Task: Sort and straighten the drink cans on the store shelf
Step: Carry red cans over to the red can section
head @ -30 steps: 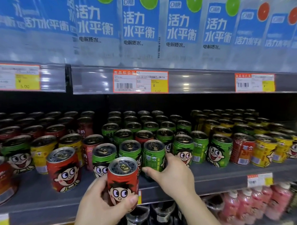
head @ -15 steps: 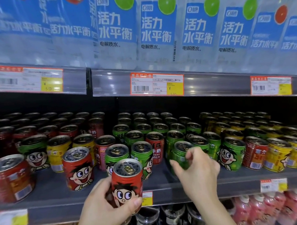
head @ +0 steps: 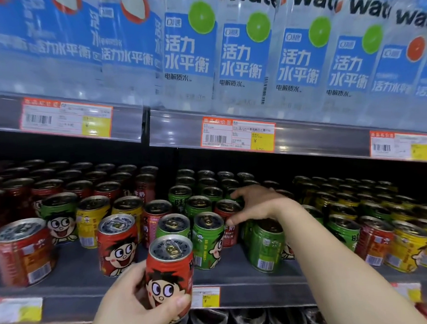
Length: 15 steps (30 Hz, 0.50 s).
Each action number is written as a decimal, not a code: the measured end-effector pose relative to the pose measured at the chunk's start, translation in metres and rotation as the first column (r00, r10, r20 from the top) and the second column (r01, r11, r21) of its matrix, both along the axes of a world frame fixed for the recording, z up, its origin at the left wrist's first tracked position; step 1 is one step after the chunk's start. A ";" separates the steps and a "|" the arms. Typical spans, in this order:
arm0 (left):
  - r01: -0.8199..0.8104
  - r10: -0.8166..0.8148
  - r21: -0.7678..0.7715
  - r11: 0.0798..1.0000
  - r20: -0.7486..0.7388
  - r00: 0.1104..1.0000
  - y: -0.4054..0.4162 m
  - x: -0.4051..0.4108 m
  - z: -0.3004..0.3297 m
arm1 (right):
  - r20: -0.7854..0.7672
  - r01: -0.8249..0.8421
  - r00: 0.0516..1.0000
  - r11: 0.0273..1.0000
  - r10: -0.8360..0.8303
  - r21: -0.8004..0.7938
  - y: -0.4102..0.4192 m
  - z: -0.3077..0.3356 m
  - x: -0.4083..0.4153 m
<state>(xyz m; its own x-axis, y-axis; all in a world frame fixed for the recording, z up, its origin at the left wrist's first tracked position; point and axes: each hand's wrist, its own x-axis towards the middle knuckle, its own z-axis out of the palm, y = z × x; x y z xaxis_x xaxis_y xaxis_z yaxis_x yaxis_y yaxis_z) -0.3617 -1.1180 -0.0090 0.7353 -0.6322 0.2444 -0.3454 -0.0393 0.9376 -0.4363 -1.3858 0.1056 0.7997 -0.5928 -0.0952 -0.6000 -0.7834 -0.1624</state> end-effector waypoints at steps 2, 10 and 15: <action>-0.001 0.001 0.002 1.000 -0.007 1.000 0.000 -0.001 -0.001 | -0.013 -0.026 1.000 0.999 0.026 -0.026 -0.002 -0.004 0.008; -0.014 0.010 -0.038 0.999 -0.106 0.994 0.006 -0.009 -0.001 | 0.304 -0.011 0.952 0.997 0.033 -0.075 0.001 0.000 -0.013; -0.070 0.058 -0.093 0.993 -0.131 0.990 0.018 -0.006 -0.001 | 0.579 -0.132 0.799 0.986 0.164 -0.097 0.038 0.020 -0.047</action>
<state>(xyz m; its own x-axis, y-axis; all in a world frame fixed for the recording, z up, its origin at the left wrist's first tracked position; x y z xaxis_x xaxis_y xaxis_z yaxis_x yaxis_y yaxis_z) -0.3676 -1.1004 -0.0102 0.8026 -0.5606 0.2037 -0.2220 0.0362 0.9744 -0.4830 -1.3475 0.1260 0.7731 -0.4533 0.4437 -0.2800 -0.8715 -0.4025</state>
